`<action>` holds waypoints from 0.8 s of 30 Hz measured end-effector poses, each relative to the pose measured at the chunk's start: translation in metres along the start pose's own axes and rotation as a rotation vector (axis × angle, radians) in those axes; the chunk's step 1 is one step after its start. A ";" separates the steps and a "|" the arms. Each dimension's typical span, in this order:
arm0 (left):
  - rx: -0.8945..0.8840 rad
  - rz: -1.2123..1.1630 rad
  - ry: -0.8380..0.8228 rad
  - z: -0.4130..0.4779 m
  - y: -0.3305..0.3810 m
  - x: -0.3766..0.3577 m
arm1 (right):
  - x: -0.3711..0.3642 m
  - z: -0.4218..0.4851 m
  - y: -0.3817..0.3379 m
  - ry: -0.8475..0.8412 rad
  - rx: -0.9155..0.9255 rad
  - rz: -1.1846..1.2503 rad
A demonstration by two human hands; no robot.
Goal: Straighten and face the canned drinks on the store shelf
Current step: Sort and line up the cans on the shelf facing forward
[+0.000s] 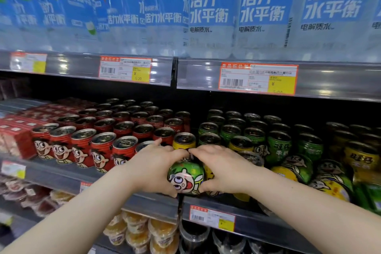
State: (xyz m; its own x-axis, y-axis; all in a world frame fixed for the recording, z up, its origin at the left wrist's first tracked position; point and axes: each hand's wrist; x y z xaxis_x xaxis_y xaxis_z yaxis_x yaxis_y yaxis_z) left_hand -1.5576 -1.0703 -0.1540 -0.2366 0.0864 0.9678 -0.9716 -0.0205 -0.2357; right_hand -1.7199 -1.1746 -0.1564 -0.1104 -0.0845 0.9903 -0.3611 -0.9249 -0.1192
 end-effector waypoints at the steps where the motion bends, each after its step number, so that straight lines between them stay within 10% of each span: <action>1: 0.016 -0.028 0.011 0.000 -0.001 0.004 | -0.001 0.000 0.000 0.000 -0.001 -0.024; 17: 0.072 -0.276 0.127 0.034 0.037 0.015 | 0.041 -0.054 0.053 0.087 -0.284 0.150; 24: -0.151 -0.177 0.005 0.087 0.101 0.029 | 0.044 -0.105 0.075 -0.289 -0.397 -0.026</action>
State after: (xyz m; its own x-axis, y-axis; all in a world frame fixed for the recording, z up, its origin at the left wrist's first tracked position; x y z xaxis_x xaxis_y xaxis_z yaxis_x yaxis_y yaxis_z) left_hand -1.6624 -1.1564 -0.1424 -0.0625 0.0806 0.9948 -0.9867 0.1451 -0.0738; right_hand -1.8490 -1.2087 -0.1292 0.1443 -0.2152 0.9658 -0.6920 -0.7197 -0.0570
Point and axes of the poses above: each hand's wrist, its own z-axis towards the middle knuckle, its own x-axis out of the back of the hand, y = z × x, and after that the axes turned 7 degrees about z, right-handed
